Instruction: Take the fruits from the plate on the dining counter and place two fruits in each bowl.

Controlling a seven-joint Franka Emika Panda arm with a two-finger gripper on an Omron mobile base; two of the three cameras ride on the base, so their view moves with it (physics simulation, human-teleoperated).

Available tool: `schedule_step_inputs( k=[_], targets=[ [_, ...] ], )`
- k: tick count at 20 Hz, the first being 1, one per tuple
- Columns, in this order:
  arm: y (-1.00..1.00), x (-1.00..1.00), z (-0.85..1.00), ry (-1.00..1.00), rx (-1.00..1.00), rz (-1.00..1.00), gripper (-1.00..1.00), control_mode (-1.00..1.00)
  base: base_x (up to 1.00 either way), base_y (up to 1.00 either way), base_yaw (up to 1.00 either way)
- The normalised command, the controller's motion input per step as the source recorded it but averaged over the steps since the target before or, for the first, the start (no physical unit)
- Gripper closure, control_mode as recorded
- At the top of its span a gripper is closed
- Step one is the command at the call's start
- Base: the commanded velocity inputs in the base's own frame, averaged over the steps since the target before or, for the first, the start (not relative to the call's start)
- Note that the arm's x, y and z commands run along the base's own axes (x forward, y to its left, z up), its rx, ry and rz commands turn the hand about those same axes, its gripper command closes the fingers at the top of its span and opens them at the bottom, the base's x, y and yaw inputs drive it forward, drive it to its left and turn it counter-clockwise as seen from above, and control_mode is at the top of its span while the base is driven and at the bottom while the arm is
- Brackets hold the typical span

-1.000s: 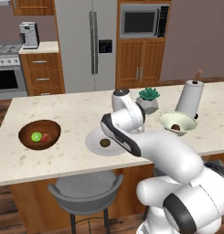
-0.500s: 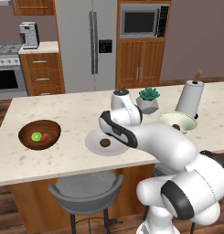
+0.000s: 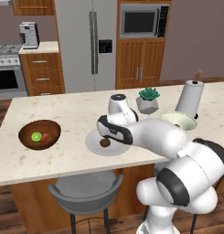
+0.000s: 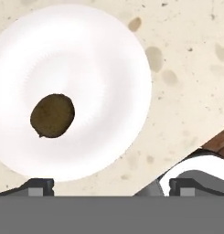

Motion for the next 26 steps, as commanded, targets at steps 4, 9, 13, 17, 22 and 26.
schedule_step_inputs(
  k=[4,9,13,17,22,26],
  targets=[
    [0.17,0.37,-0.08,0.04,0.04,0.00,-1.00,-1.00,0.00,0.00,0.00],
    [0.22,0.30,-0.15,0.04,0.00,0.00,-1.00,-1.00,0.00,0.00,0.00],
    [0.16,0.24,-0.19,0.08,0.00,0.00,-1.00,-1.00,0.00,0.00,0.00],
    [0.04,0.22,-0.17,0.09,0.00,0.00,-1.00,-1.00,0.00,0.00,0.00],
    [0.00,0.23,-0.16,0.09,0.00,0.00,-1.00,-1.00,0.00,0.00,0.00],
    [0.00,0.15,-0.17,0.06,0.00,0.00,-1.00,-1.00,0.00,0.00,0.00]
  ],
)
